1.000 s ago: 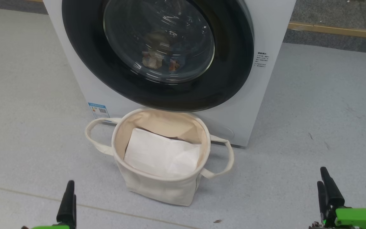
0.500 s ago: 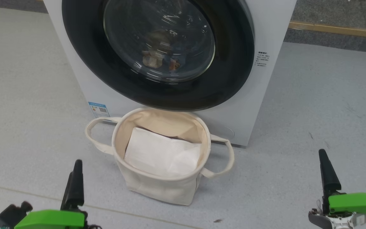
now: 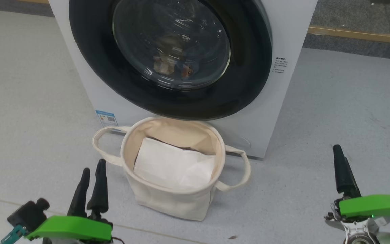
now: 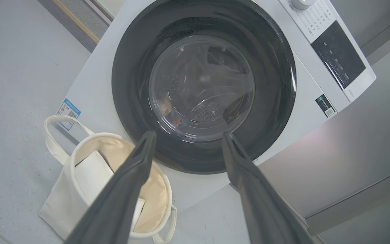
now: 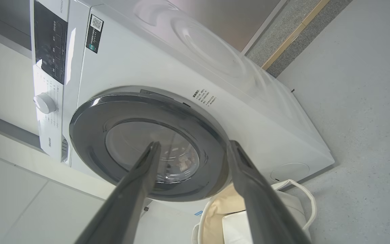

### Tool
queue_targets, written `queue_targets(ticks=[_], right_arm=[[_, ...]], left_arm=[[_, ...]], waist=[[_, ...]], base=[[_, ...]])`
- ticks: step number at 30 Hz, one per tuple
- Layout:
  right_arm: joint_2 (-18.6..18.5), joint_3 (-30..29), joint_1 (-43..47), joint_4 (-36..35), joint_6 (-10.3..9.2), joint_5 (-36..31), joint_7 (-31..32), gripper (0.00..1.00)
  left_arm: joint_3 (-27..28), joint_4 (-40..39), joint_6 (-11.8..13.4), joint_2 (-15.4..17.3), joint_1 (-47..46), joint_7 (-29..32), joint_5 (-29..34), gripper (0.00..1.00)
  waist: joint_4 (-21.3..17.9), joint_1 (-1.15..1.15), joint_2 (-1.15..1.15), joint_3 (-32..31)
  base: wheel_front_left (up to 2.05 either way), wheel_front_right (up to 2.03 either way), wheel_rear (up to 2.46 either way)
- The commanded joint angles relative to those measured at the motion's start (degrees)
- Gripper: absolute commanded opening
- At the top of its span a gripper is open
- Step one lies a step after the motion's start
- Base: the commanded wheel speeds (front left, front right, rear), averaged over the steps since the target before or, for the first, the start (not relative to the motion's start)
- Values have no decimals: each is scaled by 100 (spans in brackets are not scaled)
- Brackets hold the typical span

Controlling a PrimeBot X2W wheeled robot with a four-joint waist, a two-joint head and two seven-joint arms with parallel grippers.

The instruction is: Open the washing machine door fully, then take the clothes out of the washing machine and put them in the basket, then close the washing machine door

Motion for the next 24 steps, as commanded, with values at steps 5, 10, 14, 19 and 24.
queue_targets(ticks=[5, 10, 14, 19, 24], right_arm=[[-65, 144, -387, -342, 1, -443, -144, 100], [-64, 199, -433, -446, 1, -769, -228, 100], [-64, 253, -486, -556, 1, -1126, -312, 100], [-64, 288, -534, -641, 1, -1418, -379, 100], [-63, 322, -581, -727, 1, -1760, -462, 100]], left_arm=[[-112, -420, 131, 198, -377, -147, 534, 100], [-310, -571, 253, 299, -410, -230, 908, 100], [-512, -693, 398, 430, -471, -314, 1322, 100], [-663, -789, 533, 544, -532, -381, 1643, 100], [-873, -886, 705, 684, -605, -464, 2031, 100]], waist=[[-4, 0, 0, -23], [-4, 0, 0, -25], [4, 0, 0, -11], [11, 0, 0, 1], [25, 0, 0, 0]], base=[[0, 0, 0], [0, 0, 0], [0, 0, 0], [0, 0, 0], [0, 0, 0]])
